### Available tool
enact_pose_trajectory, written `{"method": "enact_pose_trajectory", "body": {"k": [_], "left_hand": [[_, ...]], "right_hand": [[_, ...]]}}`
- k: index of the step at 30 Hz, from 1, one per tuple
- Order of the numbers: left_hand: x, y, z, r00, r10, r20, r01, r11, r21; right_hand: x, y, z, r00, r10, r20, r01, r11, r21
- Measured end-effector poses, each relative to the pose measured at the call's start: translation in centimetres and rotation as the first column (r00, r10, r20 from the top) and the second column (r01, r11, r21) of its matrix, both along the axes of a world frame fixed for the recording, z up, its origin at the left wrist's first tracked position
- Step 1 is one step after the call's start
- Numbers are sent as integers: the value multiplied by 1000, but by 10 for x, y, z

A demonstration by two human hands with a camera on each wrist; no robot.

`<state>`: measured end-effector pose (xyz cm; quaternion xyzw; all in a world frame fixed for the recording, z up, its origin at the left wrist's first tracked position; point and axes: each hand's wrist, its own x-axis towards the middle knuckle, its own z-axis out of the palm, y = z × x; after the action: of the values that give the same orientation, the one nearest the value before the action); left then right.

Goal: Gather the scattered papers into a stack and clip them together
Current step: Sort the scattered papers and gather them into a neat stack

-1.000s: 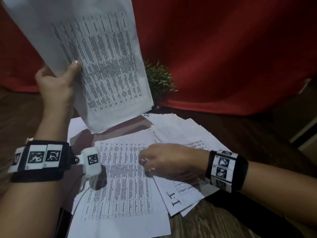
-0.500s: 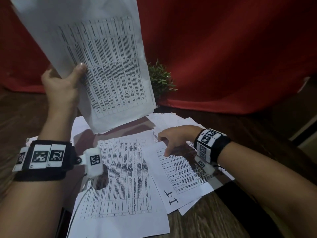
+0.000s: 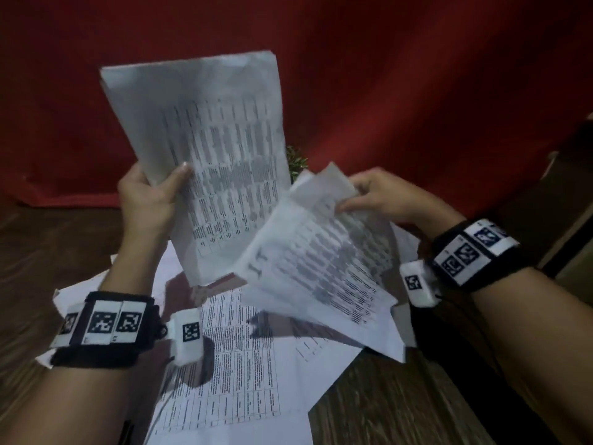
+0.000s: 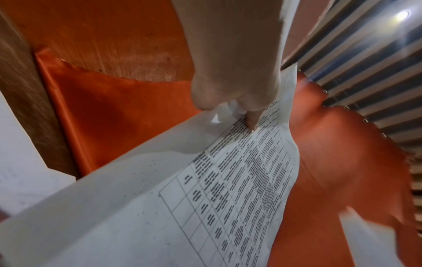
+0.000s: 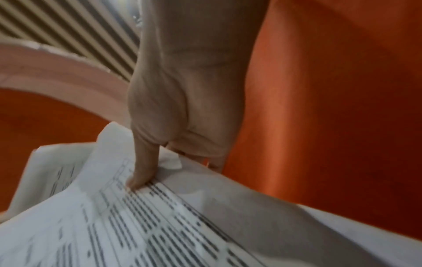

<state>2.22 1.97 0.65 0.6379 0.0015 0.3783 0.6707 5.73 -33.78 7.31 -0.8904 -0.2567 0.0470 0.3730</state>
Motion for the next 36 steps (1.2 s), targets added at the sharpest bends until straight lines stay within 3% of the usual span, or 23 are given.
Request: {"method": "enact_pose_trajectory", "body": {"k": [3,6,8,10,15,18,20,22,24,28,31,36], "left_hand": [[5,-29,8,994,-99,-39,101,993,56],[14,-56,15,979,-170,-112,180,980,82],[17,-75,20,963,-209,-173,222,973,63],[16,-91,23,936,-268,-227,285,957,46],[13,-105,25,832,-415,-368,471,879,72],[10,-107,27,749,-569,-338,562,817,-129],[11,-111,24,783,-573,-241,570,817,-91],[11,-113,18,863,-457,-214,489,862,131],[15,-114,10,903,-383,-194,420,882,213],[20,-112,1,898,-409,-165,416,909,7],[22,-119,-2,908,-380,-176,387,922,6],[19,-145,4,946,-324,-24,323,945,-48]], "right_hand": [[4,-7,23,994,-98,39,73,905,419],[9,1,24,970,-239,34,149,703,695],[12,8,15,960,-272,-66,212,553,806],[13,15,1,953,-272,-133,255,489,834],[16,15,-32,869,-470,-151,387,457,801],[15,8,-39,816,-560,-142,427,418,802],[10,9,-40,804,-586,-101,403,413,817],[1,12,-45,818,-574,-35,342,436,832],[-8,11,-53,860,-508,-38,293,433,852],[-9,3,-67,896,-419,-149,344,440,829],[-9,5,-69,903,-365,-226,380,434,817],[-14,12,-62,915,-373,-154,323,446,835]]}}
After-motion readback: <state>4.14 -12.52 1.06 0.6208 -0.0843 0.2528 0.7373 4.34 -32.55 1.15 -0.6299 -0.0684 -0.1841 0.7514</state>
